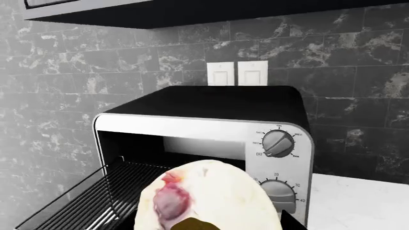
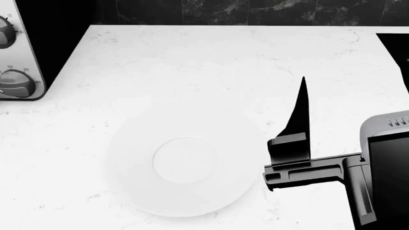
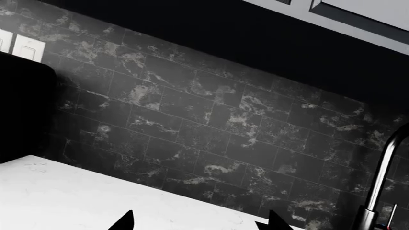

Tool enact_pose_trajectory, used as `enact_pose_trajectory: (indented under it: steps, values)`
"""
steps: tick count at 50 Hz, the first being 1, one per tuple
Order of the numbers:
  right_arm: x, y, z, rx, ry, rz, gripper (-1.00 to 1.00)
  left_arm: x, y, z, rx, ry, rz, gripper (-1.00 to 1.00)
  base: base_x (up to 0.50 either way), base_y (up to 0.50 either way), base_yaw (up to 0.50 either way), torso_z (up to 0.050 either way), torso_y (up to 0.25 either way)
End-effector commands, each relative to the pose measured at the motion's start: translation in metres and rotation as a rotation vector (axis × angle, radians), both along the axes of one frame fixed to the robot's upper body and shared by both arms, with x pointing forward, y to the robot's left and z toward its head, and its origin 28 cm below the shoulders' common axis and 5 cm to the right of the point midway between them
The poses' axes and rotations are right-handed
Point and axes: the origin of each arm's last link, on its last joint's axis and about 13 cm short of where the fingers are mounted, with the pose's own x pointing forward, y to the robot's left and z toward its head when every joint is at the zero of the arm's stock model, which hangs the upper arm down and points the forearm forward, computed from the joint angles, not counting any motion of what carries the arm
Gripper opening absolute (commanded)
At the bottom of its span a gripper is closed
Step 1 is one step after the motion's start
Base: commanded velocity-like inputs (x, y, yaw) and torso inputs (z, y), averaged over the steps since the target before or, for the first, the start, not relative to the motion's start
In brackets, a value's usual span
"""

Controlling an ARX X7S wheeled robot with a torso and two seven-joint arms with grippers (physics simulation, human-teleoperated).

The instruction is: Place the scone on the rack of the toaster oven.

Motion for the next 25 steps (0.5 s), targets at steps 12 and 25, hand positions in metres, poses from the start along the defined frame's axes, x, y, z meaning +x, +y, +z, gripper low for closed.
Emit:
enact_pose_trajectory:
  steps: [12, 25]
  values:
    - [0.002, -0.002, 0.004, 0.027, -0.028, -0.009, 1.0, 0.029, 0.013, 0.025, -0.057, 0.076, 0.039, -1.0, 0.0, 0.0, 0.0, 0.0, 0.001]
    - [0.001, -0.004, 0.003, 0.029, -0.03, -0.01, 1.0, 0.033, 0.02, 0.028, -0.066, 0.103, 0.087, -1.0, 0.0, 0.0, 0.0, 0.0, 0.0]
